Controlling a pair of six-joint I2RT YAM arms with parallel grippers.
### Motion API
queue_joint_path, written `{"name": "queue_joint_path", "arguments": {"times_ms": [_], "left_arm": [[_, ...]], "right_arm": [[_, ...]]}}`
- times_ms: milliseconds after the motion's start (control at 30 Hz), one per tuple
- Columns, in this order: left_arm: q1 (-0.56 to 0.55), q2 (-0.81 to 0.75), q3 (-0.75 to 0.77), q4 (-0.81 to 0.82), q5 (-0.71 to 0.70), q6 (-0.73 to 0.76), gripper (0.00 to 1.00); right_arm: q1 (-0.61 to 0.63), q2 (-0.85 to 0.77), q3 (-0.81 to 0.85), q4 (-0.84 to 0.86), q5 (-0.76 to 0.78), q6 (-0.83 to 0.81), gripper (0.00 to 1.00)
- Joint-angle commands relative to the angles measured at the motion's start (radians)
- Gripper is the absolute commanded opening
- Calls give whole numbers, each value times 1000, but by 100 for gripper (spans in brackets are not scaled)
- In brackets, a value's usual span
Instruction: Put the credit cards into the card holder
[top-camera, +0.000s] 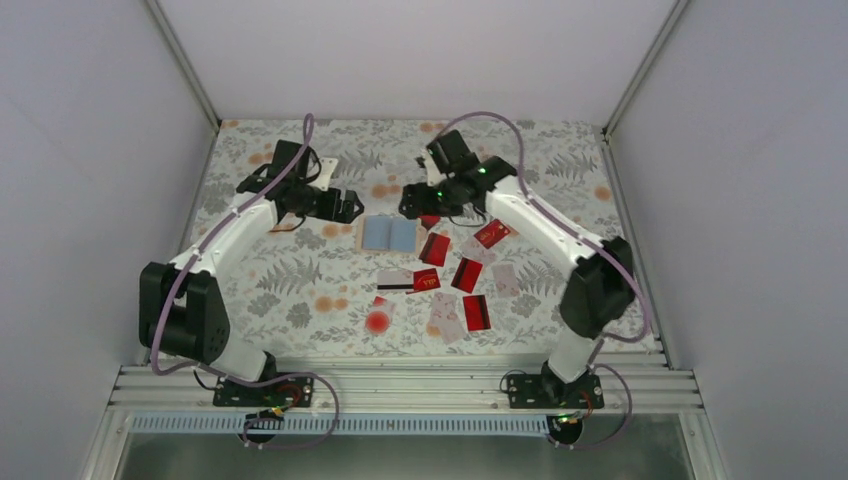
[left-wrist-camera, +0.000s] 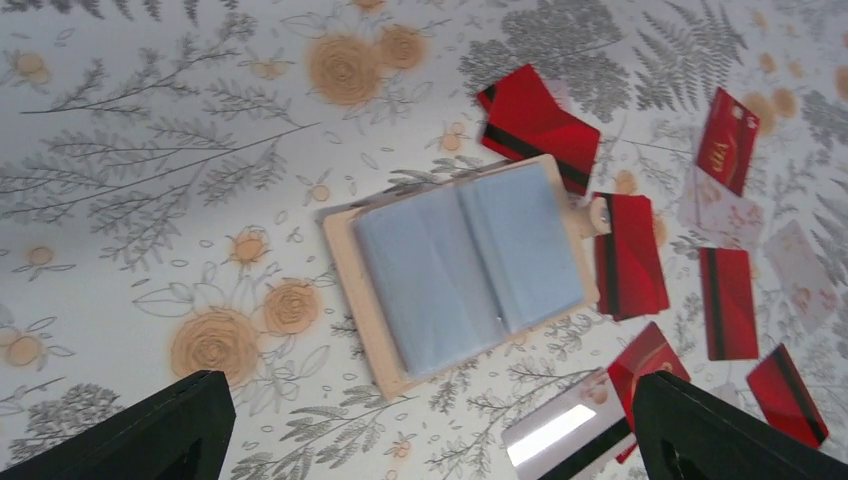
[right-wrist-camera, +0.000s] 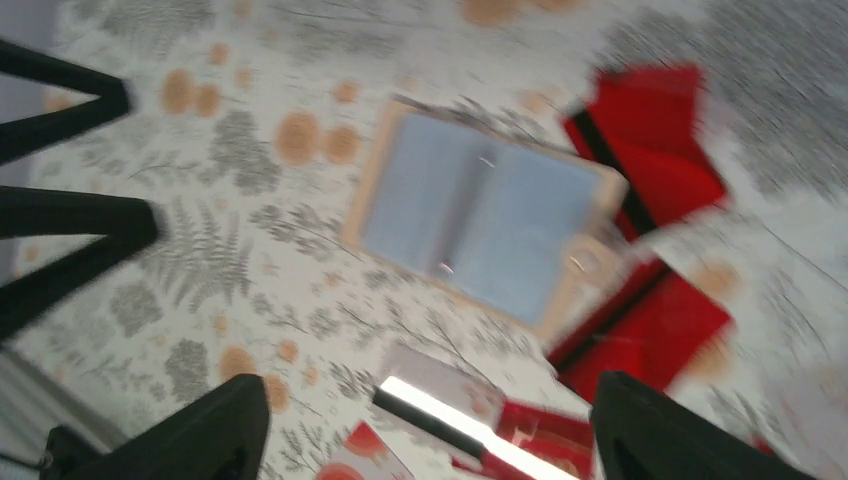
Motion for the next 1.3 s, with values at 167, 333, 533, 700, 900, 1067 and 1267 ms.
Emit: {"name": "queue_joint_path", "arguments": {"times_ms": [167,333,533,700,900,1067,1267], "left_arm": [[-128,-86,-77,65,158,116,98],[-204,-121,-133,101,137,97,97],[-284,-133,-173,140,127,72,93],[-328,-145,-199,144,65,49,91],[-332,-188,-234,149,32,37,91],[-332,-220,-251,140,18,33,89],[-332,-249,-274,130,12,26,88]], "right_arm": [[-13,-291,-374,-191,245,156,95],[-8,-375,-513,-278,211,215,99],[42,-418,-684,-280,166,264,99],[137,-422,-719,-187,120,271,99],[317,-341,-736,-90,135,203,99],[403,-239,-742,-72,230,152,99],[410,-207,-756,-20,280,119,96]]}}
